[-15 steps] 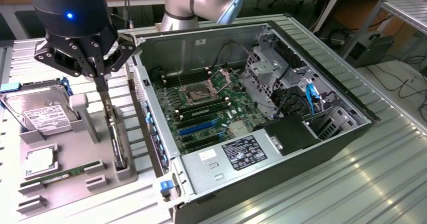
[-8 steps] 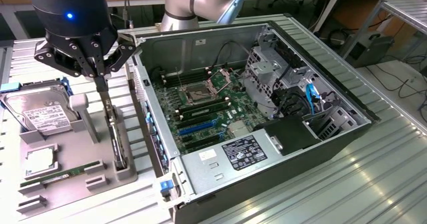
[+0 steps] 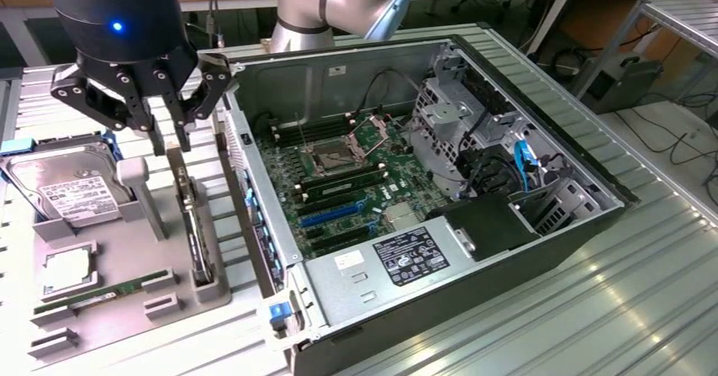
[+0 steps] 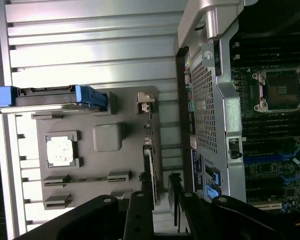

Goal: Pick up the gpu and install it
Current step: 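Pick up the gpu and move the gpu toward the slot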

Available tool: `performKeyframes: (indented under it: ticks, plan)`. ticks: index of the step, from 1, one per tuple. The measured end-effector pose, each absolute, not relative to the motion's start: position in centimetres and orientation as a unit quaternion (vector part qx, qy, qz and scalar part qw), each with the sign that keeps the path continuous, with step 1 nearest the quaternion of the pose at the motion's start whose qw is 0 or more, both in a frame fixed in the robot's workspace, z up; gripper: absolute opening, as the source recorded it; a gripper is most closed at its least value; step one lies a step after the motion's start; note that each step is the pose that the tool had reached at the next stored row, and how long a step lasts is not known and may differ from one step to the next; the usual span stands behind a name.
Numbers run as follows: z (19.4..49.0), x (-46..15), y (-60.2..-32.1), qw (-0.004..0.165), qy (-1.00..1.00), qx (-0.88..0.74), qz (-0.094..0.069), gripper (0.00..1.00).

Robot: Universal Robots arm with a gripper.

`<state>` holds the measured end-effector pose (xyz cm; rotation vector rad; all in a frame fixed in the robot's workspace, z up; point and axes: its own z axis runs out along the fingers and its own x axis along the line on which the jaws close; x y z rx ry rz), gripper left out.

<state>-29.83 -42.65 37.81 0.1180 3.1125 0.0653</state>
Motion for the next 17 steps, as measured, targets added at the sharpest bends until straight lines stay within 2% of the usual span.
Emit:
performKeyframes:
  ticks: [1,3,8,17]
  plan:
    - [37.8,-29.8,-42.6,0.013,0.999,0.038,0.021,0.30]
    - [37.8,-29.8,-42.6,0.013,0.999,0.038,0.021,0.42]
    - [37.7,-29.9,-42.7,0.013,0.999,0.038,0.021,0.42]
    - [35.8,-30.4,-43.2,0.013,0.999,0.038,0.021,0.42]
